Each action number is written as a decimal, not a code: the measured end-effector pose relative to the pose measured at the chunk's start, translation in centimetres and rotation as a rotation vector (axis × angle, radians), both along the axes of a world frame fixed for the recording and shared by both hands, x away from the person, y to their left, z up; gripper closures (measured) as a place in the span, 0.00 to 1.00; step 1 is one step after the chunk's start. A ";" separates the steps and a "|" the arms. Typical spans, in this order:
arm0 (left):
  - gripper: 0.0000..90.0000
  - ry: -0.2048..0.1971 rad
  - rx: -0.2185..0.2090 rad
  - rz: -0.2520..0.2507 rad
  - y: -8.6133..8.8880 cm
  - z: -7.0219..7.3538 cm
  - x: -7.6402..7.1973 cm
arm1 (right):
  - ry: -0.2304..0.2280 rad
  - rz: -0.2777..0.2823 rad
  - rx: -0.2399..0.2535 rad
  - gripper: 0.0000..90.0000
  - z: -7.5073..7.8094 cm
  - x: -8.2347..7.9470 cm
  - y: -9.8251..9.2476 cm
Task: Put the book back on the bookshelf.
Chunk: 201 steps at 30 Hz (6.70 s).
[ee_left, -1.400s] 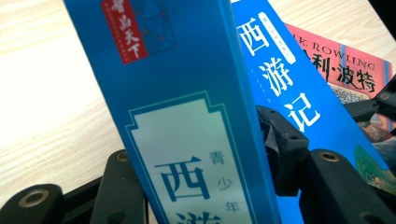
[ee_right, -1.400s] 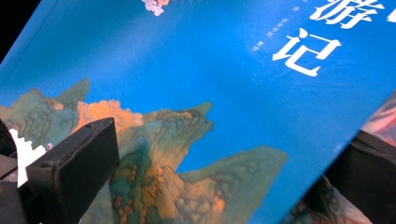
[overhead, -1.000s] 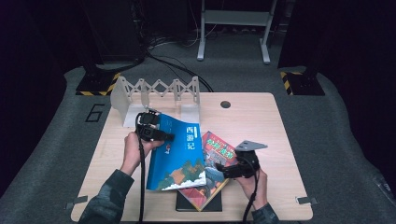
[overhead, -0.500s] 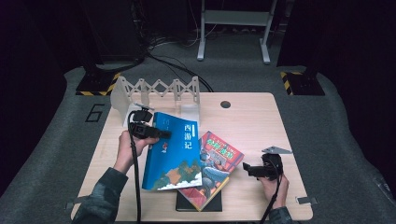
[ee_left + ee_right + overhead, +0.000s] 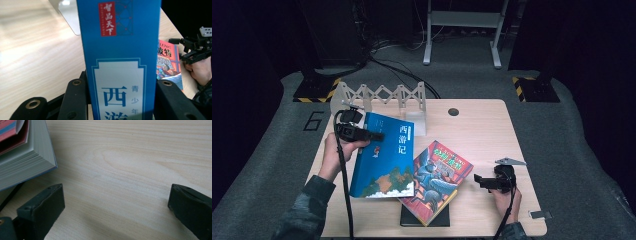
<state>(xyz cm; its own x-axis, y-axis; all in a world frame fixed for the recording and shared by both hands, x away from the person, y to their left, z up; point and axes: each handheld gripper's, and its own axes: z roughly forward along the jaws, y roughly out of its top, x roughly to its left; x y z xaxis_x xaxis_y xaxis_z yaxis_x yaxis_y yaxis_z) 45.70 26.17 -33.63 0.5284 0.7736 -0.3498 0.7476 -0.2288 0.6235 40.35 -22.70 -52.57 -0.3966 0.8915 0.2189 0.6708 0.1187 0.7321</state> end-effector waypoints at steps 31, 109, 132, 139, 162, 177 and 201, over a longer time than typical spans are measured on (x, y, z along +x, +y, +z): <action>0.68 -0.275 0.264 0.207 5.7 7.6 -1.3 | -0.022 0.001 -0.094 0.01 -0.1 0.0 0.8; 0.68 -0.474 0.230 0.564 8.7 -0.9 9.2 | -0.041 0.009 -0.188 0.02 -0.3 -0.1 1.6; 0.67 -0.438 0.221 0.495 10.6 -2.7 2.3 | -0.036 0.003 -0.183 0.02 -0.3 -0.1 1.6; 0.67 -0.409 0.228 0.487 11.0 -3.2 1.2 | -0.032 0.001 -0.175 0.02 -0.2 -0.2 1.5; 0.45 -0.364 0.214 0.450 11.5 0.4 1.8 | -0.037 0.001 -0.163 0.03 -0.2 -0.2 1.5; 0.61 -0.263 0.383 0.411 10.0 2.6 5.8 | -0.042 0.000 -0.168 0.03 -0.3 -0.2 1.5; 0.67 -0.280 0.358 0.543 8.8 4.6 8.9 | -0.046 -0.001 -0.141 0.05 -0.2 -0.2 1.4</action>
<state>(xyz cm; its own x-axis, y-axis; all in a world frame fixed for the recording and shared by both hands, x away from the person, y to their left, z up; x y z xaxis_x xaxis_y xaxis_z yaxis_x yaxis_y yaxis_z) 54.62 34.92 -29.00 0.0687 0.9953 0.0680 0.6369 -0.0962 0.7649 40.12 -21.34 -52.81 -0.4024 0.9125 0.0735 0.6372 0.2215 0.7382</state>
